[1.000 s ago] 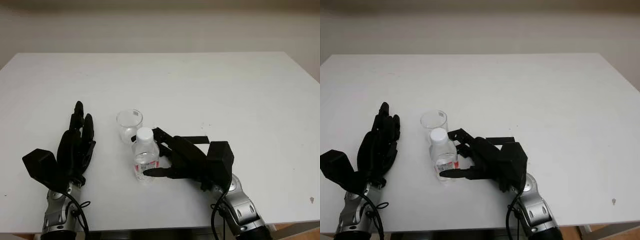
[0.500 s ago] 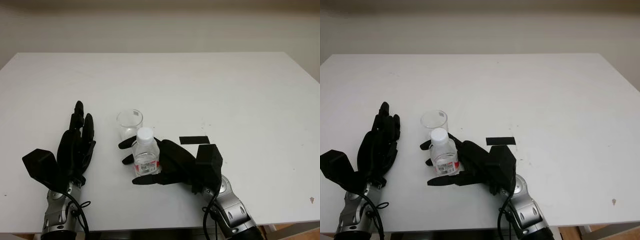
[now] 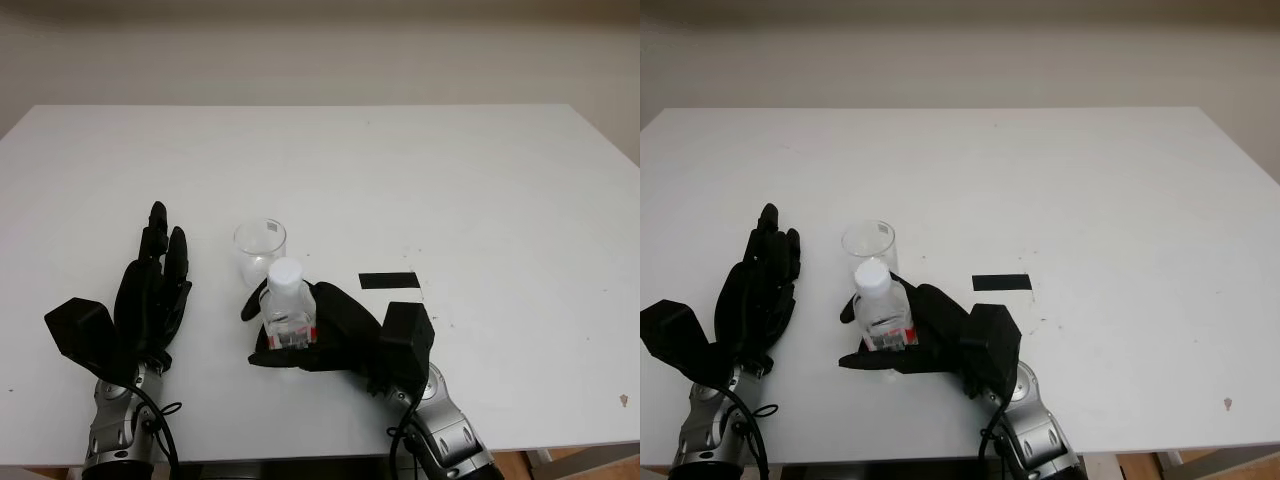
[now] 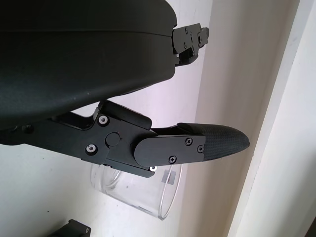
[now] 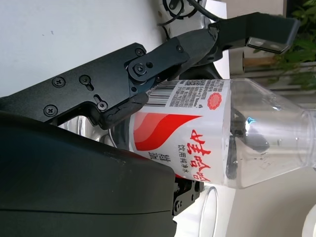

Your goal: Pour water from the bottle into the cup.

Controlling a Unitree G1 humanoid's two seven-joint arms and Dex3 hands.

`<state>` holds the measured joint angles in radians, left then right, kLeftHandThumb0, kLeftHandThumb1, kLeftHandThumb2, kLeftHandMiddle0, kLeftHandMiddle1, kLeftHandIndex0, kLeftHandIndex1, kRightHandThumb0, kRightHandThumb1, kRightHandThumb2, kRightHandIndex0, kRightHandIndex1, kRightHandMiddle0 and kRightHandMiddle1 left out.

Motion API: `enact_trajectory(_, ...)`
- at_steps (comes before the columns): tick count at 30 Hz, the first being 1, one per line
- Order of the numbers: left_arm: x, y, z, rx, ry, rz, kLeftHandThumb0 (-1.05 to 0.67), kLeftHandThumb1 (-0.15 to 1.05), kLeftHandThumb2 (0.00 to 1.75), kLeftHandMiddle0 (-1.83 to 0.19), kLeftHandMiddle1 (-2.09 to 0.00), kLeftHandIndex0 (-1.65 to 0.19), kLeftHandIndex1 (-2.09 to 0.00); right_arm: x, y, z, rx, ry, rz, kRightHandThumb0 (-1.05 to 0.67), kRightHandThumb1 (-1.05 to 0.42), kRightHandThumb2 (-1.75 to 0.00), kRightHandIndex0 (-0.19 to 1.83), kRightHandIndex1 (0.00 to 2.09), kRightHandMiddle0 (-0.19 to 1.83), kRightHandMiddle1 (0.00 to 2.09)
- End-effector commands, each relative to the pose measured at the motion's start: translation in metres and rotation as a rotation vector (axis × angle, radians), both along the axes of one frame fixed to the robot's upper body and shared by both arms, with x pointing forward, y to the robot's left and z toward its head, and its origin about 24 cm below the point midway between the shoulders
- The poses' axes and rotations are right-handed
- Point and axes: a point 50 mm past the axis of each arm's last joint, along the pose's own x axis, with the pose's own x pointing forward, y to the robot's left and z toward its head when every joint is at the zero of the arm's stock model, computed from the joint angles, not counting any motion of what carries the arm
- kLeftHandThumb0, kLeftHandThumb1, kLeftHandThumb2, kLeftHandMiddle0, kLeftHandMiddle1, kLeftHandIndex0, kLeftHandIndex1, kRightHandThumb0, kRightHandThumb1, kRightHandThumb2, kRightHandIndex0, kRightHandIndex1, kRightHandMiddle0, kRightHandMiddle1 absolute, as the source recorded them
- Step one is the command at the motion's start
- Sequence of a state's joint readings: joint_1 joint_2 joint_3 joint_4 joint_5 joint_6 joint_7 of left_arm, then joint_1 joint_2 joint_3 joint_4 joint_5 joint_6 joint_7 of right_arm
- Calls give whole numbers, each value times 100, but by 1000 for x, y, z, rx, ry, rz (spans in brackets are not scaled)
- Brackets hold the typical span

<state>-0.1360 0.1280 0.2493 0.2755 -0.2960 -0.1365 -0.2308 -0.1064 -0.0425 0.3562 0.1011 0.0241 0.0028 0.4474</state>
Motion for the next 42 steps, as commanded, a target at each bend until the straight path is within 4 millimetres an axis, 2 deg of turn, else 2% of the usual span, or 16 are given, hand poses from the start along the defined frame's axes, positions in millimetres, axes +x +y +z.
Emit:
enact_trajectory(1,-7,-1,-13,-15,53,7,-76,105,44,16,-5,15,-5,-2,0,0,-5,-13,-9,-56,-104,-26,163,209,118,209)
enact_trajectory(2,-7,0,-14,-15,53,8,-76,105,44,16,-5,15,-5,-2,0,0,-12,-21,-12,-56,-105,-36,175,209,133,209)
enact_trajectory(5,-8,0,-14,-17,54,10,-76,105,44,16,-5,15,-5,-2,0,1,-34,-51,-17,-55,-105,-52,182,209,151,209)
enact_trajectory(9,-8,0,-15,-11,55,9,-75,105,44,16,-5,15,-5,-2,-2,4,-51,-83,-15,-54,-105,-58,183,209,163,209)
enact_trajectory(13,-8,-1,-15,-18,56,7,-76,105,43,15,-6,14,-6,-1,-5,9,-41,-87,-13,-53,-105,-58,183,209,156,209)
enact_trajectory(16,-8,-1,-15,-19,55,5,-76,105,42,16,-5,15,-5,0,-10,20,-27,-121,-17,-52,-105,-56,180,209,135,209)
enact_trajectory(18,-8,-1,-15,-16,55,3,-75,105,43,16,-5,15,-5,2,-17,29,-15,-158,-20,-51,-105,-55,175,209,113,209)
enact_trajectory(20,-9,-1,-15,-13,57,5,-75,105,44,16,-5,15,-5,4,-24,38,-7,-193,-32,-52,-105,-55,178,209,119,209)
enact_trajectory(22,-9,-1,-14,-11,57,7,-75,105,45,15,-6,15,-5,7,-32,49,-4,-240,-60,-53,-105,-55,182,209,146,209)
enact_trajectory(25,-9,-1,-15,-6,59,5,-75,105,45,16,-5,15,-5,12,-42,62,2,-279,-97,-52,-105,-55,183,209,159,209)
enact_trajectory(29,-9,-2,-15,-16,58,1,-76,105,45,16,-5,16,-5,29,-59,79,-6,-368,-164,-47,-105,-55,183,209,156,209)
enact_trajectory(33,-9,-3,-16,-18,58,3,-76,105,44,16,-5,15,-5,45,-68,90,-42,-406,-225,-46,-105,-53,178,209,134,209)
enact_trajectory(40,-10,-5,-17,-24,57,8,-76,105,44,15,-6,14,-6,79,-68,101,-219,-536,-308,-39,-105,-53,183,209,142,209)
enact_trajectory(42,-10,-5,-16,-19,56,9,-76,105,44,15,-6,14,-6,89,-66,103,-281,-559,-324,-37,-105,-52,182,209,137,209)
